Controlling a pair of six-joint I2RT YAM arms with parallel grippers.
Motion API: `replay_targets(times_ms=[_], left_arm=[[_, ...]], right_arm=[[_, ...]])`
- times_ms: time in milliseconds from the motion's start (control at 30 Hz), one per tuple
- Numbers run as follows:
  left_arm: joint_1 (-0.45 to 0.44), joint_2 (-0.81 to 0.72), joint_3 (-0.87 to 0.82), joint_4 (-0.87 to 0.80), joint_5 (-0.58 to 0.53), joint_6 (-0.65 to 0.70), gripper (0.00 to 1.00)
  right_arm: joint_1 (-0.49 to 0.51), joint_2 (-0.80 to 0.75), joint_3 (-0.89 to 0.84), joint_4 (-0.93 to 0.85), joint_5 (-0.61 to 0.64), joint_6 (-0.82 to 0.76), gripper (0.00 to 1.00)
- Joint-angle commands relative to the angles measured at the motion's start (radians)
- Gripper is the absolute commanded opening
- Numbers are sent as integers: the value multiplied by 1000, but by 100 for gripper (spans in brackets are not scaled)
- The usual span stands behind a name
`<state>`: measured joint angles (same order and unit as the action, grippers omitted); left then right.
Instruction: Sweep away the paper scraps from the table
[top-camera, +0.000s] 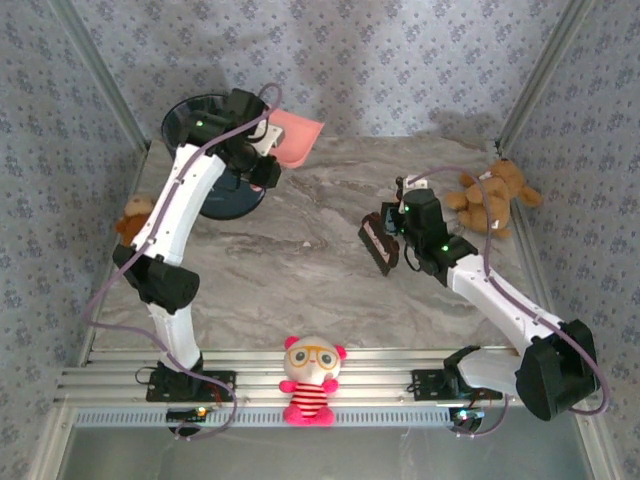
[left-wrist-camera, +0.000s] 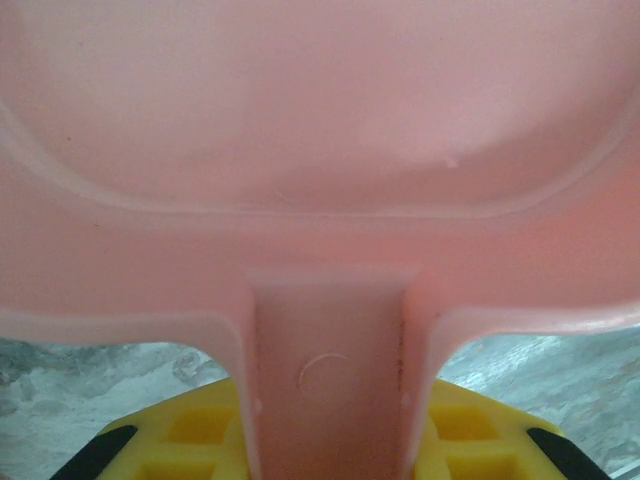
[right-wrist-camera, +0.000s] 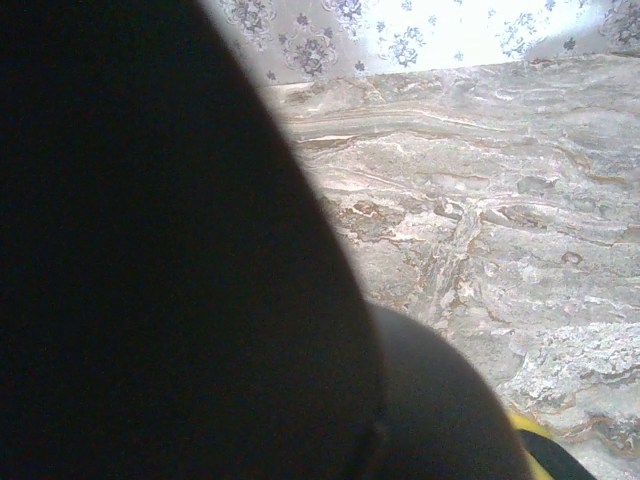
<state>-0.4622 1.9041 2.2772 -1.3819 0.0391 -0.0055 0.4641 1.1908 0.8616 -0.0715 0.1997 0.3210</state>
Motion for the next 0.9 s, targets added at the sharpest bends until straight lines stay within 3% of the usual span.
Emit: replay_targets(times_ms=[0, 333, 867], left_arm=[[-44, 38, 21, -55, -79, 67, 0], [-126, 135, -51, -51, -122, 88, 0], [-173, 196, -227, 76, -9, 69, 0]], right_arm=[[-4, -30, -8, 34, 30, -14, 0], [-3, -54, -16, 20, 79, -14, 0], [-5, -82, -29, 5, 138, -13, 0]])
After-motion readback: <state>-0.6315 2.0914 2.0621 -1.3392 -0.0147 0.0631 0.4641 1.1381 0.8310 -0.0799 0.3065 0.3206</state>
